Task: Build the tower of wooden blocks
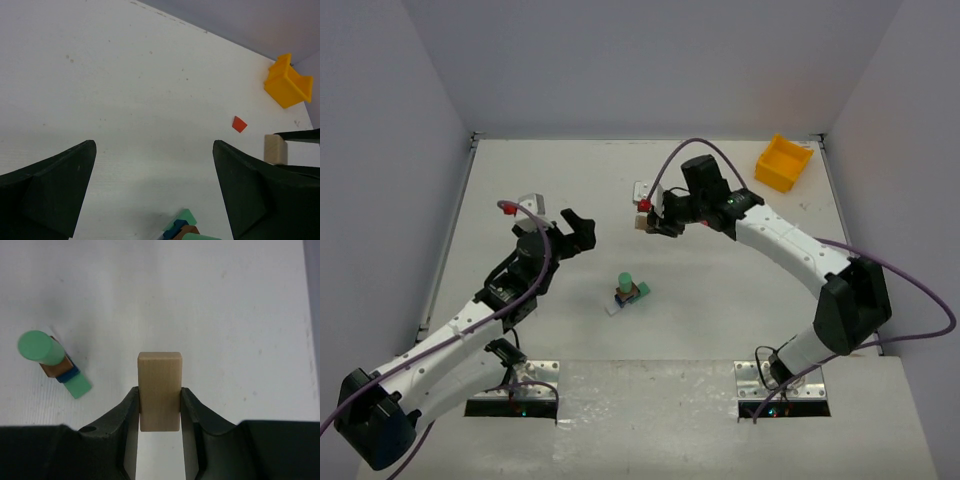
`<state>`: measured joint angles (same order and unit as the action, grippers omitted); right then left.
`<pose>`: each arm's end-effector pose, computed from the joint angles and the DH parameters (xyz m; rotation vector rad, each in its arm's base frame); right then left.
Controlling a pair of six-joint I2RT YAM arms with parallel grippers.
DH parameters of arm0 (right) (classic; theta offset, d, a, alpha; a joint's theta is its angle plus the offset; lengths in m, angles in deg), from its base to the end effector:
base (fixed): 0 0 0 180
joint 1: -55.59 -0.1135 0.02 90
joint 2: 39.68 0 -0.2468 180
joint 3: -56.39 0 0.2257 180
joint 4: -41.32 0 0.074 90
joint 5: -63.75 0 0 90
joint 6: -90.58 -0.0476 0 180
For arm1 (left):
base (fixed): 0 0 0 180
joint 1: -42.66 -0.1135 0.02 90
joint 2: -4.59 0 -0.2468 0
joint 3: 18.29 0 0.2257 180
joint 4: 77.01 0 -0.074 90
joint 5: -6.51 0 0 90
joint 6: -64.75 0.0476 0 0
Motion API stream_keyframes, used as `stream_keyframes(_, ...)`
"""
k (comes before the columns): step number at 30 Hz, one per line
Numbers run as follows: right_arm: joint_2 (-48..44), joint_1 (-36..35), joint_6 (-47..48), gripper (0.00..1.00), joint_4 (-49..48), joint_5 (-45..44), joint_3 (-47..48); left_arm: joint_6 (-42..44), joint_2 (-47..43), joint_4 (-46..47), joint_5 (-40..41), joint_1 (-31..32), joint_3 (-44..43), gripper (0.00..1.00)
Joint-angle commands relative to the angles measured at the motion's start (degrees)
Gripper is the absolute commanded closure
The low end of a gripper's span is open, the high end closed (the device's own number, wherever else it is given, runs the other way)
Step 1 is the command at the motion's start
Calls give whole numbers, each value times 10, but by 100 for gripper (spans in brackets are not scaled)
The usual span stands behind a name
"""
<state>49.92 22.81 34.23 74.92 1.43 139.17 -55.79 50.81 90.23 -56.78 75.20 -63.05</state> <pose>0.2662 0.1977 0.2582 -1.4280 1.7196 0.5394 0.1698 -0.0830 0.2573 -0.2972 1.7821 -0.3638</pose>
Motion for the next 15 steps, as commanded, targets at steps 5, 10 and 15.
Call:
stream_keyframes(5, -7, -78, 282, 81, 245, 144, 105, 5, -48, -38, 2, -1, -15, 0)
stream_keyframes(10, 13, -149, 296, 80, 310, 70, 130, 7, -65, -59, 6, 0, -17, 0)
stream_keyframes(15, 52, -173, 254, 75, 339, 44, 185, 4, -82, -66, 14, -1, -11, 0)
